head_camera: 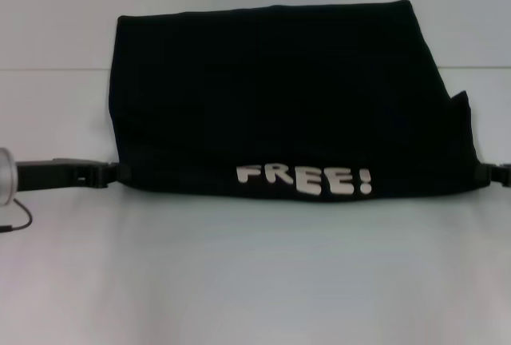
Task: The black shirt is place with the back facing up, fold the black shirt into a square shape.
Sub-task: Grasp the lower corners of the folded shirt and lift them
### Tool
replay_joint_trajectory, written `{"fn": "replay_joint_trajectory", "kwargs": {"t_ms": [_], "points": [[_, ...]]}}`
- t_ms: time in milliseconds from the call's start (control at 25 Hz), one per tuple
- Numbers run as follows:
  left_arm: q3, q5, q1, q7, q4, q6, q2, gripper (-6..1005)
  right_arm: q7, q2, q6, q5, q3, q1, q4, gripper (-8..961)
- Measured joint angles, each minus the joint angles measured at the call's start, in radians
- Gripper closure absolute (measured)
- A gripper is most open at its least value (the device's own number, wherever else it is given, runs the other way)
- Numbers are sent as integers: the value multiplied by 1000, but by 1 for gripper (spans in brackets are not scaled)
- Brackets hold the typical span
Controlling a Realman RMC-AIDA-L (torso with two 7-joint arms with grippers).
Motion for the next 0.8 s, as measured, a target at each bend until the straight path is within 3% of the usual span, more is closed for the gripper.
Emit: {"fn": "replay_joint_trajectory", "kwargs": {"t_ms": [440,800], "points": [[-47,46,60,11,95,287,0,1000,-196,0,-273,12,65,-129,-35,919],[-133,62,100,87,107,498,5,1001,-303,-4,-461,6,114,-232,-85,918]]}}
